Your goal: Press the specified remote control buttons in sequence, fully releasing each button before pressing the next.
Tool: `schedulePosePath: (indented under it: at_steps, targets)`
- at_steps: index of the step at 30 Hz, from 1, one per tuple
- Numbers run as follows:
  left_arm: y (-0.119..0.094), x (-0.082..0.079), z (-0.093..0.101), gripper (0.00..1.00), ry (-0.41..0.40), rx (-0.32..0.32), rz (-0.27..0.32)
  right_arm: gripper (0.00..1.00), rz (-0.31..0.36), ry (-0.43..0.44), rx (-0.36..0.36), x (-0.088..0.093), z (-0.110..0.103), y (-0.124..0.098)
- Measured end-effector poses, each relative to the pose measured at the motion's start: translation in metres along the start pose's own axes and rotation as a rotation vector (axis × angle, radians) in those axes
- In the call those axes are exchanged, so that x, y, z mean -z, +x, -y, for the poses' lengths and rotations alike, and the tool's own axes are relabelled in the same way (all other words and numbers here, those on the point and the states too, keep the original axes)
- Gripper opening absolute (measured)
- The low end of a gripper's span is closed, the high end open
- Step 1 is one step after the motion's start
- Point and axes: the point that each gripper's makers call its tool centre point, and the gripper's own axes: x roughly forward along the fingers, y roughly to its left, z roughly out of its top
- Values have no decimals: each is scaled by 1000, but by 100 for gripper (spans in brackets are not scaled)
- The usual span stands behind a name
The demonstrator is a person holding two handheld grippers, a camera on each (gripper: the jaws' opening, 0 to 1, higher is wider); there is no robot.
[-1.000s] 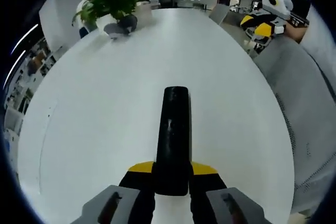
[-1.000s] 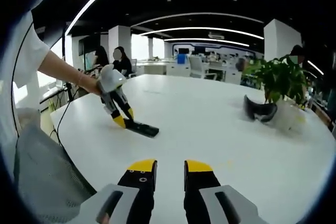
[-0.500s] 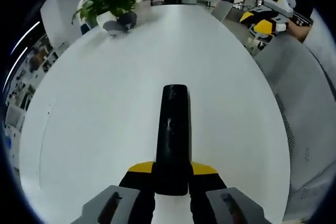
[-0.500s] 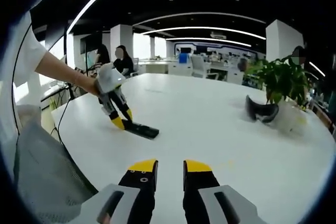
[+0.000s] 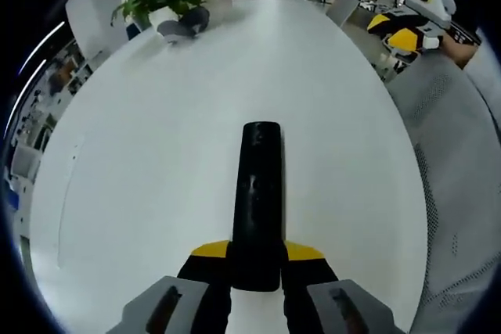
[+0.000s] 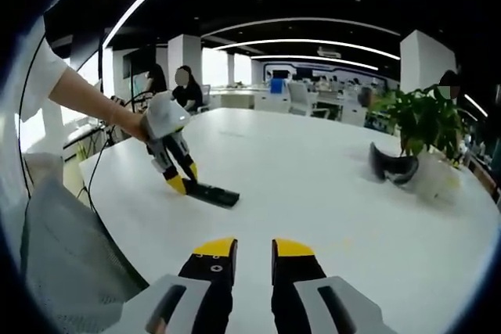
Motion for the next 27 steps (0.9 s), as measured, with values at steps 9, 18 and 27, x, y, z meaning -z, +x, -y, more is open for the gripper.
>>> schedulePosePath:
  at_steps: [9,18,27]
  targets:
    - [0,0,3,23,-3,-6,-35,14,7,-3,-4,-2,-1,0]
    - [0,0,11,22,-8,-8,-47,12,8,-6,-15,-2,-3,0]
    - [1,-1,26,22,5,-8,-47,12,8,-7,-13,-2,-3,0]
